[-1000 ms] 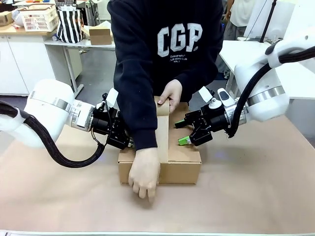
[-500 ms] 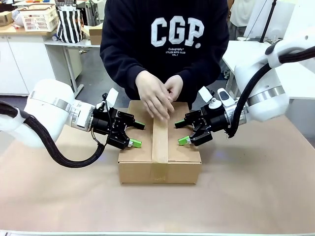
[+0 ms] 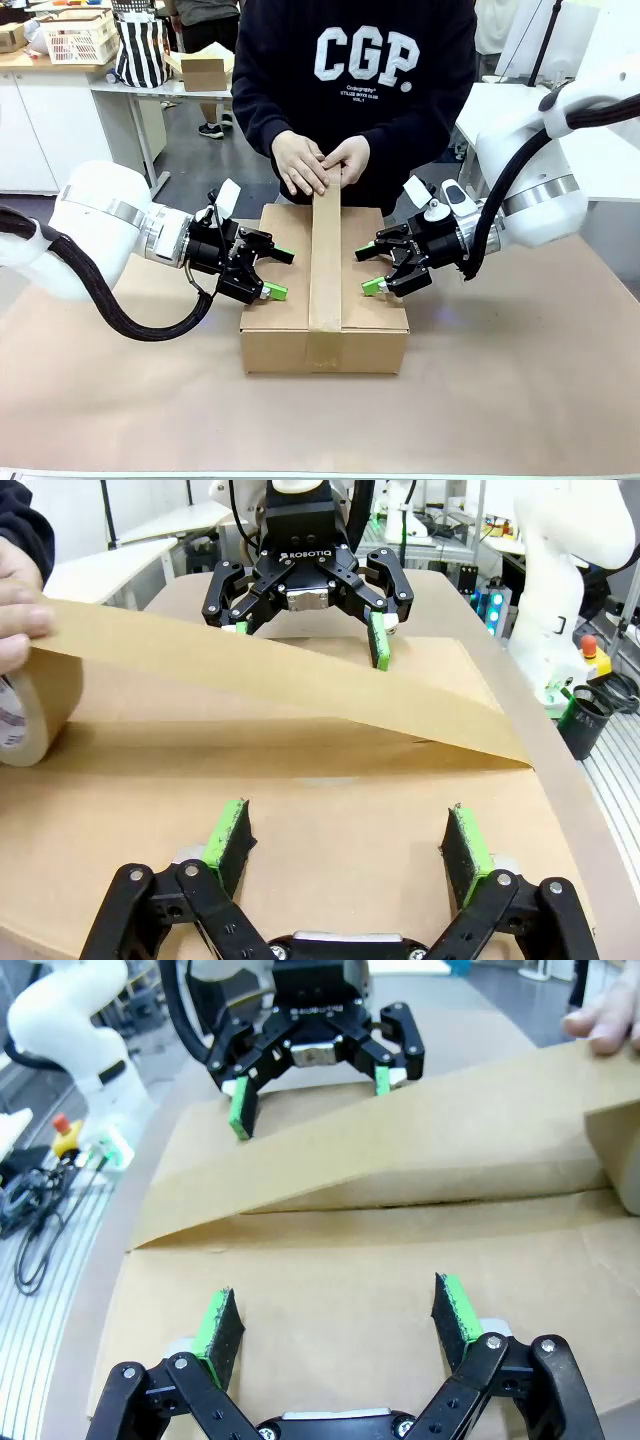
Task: Pack the gift set into the box.
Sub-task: Press and hold the closed box until the human finishes sealing it.
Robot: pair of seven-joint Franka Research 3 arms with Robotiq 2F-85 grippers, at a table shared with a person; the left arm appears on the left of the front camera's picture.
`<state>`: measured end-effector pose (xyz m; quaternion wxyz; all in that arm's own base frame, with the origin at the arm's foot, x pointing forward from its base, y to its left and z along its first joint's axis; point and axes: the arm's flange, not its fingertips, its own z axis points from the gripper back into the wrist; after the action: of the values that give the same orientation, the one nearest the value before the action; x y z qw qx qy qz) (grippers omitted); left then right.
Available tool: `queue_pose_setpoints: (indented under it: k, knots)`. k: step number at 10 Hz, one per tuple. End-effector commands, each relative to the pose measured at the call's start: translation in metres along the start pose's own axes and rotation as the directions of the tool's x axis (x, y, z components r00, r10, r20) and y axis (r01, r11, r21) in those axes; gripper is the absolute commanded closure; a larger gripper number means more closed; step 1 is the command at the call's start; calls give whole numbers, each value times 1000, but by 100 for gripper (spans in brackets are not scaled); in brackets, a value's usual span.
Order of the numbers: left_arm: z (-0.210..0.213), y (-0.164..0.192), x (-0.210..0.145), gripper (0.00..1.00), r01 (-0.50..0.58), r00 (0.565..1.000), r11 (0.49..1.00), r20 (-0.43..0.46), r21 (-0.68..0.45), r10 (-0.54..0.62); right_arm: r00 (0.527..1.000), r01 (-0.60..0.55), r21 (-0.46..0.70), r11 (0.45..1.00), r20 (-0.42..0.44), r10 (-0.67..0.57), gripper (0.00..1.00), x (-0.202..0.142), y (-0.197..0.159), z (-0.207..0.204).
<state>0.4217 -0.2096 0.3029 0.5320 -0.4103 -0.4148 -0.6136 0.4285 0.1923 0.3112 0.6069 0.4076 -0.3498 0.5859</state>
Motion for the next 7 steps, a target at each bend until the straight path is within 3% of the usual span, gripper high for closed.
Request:
queue_pose_setpoints:
  k: [1,7]
  knots:
    - [-1,-1,-2,0,-5,1000,1000,-2,-1,5,1000,7,-3,1000,-1,-7,0,-3,0,0]
    - [-1,-1,-2,0,-5,1000,1000,-2,-1,5,1000,7,-3,1000,-1,-7,0,-3,0,0]
